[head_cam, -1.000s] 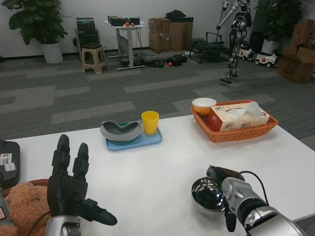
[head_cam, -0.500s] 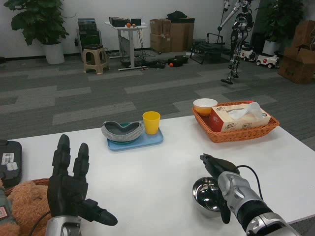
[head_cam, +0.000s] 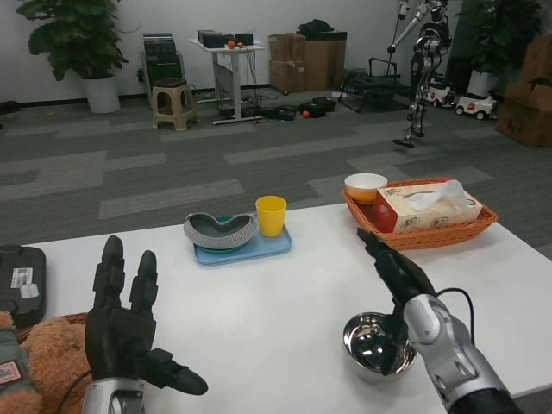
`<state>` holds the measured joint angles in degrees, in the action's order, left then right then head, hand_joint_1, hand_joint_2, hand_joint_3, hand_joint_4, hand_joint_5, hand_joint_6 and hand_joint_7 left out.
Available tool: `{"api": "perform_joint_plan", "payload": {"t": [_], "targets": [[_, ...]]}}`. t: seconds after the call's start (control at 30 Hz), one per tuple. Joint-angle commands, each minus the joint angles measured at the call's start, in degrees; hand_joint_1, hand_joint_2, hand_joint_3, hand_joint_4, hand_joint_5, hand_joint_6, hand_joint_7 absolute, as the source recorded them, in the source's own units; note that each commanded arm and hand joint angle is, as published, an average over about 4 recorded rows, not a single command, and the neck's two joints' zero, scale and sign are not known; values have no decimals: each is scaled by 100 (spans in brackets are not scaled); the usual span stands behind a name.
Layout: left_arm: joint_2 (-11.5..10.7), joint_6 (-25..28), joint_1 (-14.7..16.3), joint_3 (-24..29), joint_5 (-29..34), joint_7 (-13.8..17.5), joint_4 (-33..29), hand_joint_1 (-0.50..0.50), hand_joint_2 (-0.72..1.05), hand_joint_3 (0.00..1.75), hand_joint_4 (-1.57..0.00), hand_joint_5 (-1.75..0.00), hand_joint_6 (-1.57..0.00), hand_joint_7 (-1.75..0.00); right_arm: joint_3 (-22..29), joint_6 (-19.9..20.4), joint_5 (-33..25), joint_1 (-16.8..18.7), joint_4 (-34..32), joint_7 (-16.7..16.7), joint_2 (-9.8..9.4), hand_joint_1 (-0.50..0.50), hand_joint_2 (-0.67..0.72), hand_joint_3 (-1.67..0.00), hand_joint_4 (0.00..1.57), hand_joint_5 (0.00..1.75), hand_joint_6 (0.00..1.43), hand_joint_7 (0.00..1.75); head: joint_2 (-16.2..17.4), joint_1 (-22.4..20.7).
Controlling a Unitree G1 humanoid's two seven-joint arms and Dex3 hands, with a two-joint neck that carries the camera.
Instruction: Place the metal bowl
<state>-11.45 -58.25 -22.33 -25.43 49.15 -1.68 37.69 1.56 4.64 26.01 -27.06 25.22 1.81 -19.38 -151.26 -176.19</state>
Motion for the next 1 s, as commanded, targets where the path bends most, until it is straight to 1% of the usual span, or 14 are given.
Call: {"api": "perform_joint_plan", "payload": {"t": [0.03,0.07,0.13,0.2,0.3,0.4,0.43,0.53,0.67,0.73,0.8,0.87,0.93,1.0], "targets": [[-15,-20,45,3,24,-8,-7,-48,-72,2,0,0,0,0,327,1539,-2729,313,256,179,-68,-46,63,-2,0,0,0,7,-94,-11],[-15,-20,45,3,24,-8,-7,-48,-72,2,0,0,0,0,288,1895,-3428,324,445,197,-87,-46,61,0,0,0,0,7,-136,-21],[-15,-20,45,16,20,-8,-11,-48,-72,0,0,0,0,0,108,2326,-4311,338,612,193,-162,-46,60,0,0,0,0,7,-203,-35],[-15,-20,45,34,15,-8,-16,-48,-72,0,0,0,0,0,-2,2555,-4649,377,550,179,-224,-46,60,0,0,0,0,7,-277,-37],[-15,-20,40,38,15,-8,-18,-48,-72,0,0,0,0,0,-88,2781,-4924,403,438,173,-270,-46,60,0,0,0,0,7,-395,-43],[-26,-20,12,34,13,-8,-55,-48,-72,0,0,0,0,0,-516,3165,-5552,381,304,195,-349,-46,63,-6,0,0,0,7,-508,-30],[-33,-20,5,34,11,-8,-68,-48,-72,0,0,0,0,0,-600,3236,-5656,368,269,206,-369,-46,65,-6,0,0,0,7,-548,-22],[-44,-20,1,31,-2,-10,-132,-48,-72,0,0,0,0,0,-683,3302,-5708,285,168,232,-399,-46,66,0,0,0,0,7,-653,-17],[-59,-20,-4,29,-15,-8,-231,-48,-72,0,0,0,0,0,-806,3464,-5691,-32,106,333,-439,-45,65,0,0,0,0,7,-709,-44],[-68,-20,-13,34,-20,-12,-253,-48,-72,0,0,0,0,0,-855,3469,-5686,-159,128,342,-452,-46,63,0,0,0,0,7,-732,-73],[-81,-20,-21,38,-24,-12,-271,-48,-68,0,0,0,0,0,-921,3477,-5682,-260,172,346,-465,-45,65,-2,0,0,0,7,-736,-108],[-90,-20,-30,42,-26,-10,-279,-48,-66,0,0,0,0,0,-973,3480,-5680,-311,203,346,-470,-45,63,-2,0,0,0,7,-726,-134],[-101,-20,-41,62,-24,-12,-279,-48,-70,0,0,0,0,0,-1013,3475,-5686,-335,234,351,-470,-44,63,-4,0,0,0,7,-713,-152],[-118,-20,-54,91,-26,-12,-284,-48,-72,0,0,0,0,0,-1046,3473,-5695,-350,269,364,-470,-42,66,-6,0,0,0,7,-698,-159]]}}
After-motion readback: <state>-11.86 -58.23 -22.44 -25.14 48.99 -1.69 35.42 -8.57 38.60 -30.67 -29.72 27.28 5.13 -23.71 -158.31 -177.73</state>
